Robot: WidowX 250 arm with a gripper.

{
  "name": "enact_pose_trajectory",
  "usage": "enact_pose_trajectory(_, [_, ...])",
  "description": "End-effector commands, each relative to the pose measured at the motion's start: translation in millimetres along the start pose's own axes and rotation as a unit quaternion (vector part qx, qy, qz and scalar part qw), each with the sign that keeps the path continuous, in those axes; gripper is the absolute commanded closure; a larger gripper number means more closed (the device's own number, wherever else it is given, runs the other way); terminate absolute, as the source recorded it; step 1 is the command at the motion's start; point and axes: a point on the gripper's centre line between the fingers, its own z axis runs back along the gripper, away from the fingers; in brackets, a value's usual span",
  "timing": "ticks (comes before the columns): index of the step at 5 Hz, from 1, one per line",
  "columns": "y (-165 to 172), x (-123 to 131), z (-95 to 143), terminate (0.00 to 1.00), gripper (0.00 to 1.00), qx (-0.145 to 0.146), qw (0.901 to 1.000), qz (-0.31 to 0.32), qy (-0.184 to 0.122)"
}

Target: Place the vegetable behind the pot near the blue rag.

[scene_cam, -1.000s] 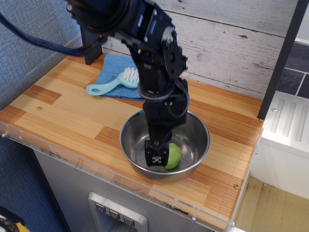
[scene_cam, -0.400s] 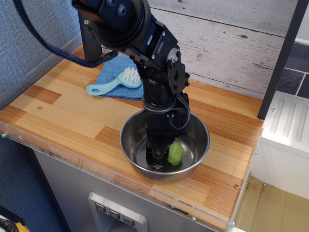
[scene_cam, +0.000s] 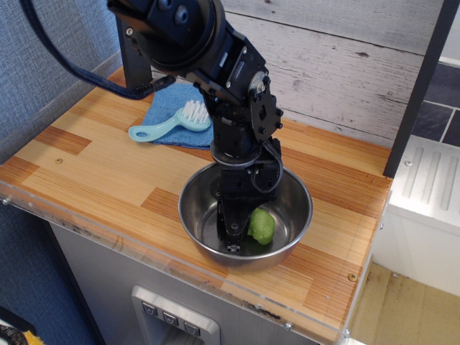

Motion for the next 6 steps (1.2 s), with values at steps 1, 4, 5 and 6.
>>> enact_pose_trajectory(1, [13,0,35,0.00,1.00,0.041,0.9986,0.005,-0.034])
enact_pose_trajectory(4, [43,-4,106,0.00,1.00,0.093,0.9919,0.028,-0.083])
enact_pose_trajectory(5, [66,2,120,0.00,1.00,0.111,0.9889,0.035,-0.093])
enact_pose_trajectory(6, [91,10,118,0.00,1.00,0.118,0.9883,0.042,-0.087])
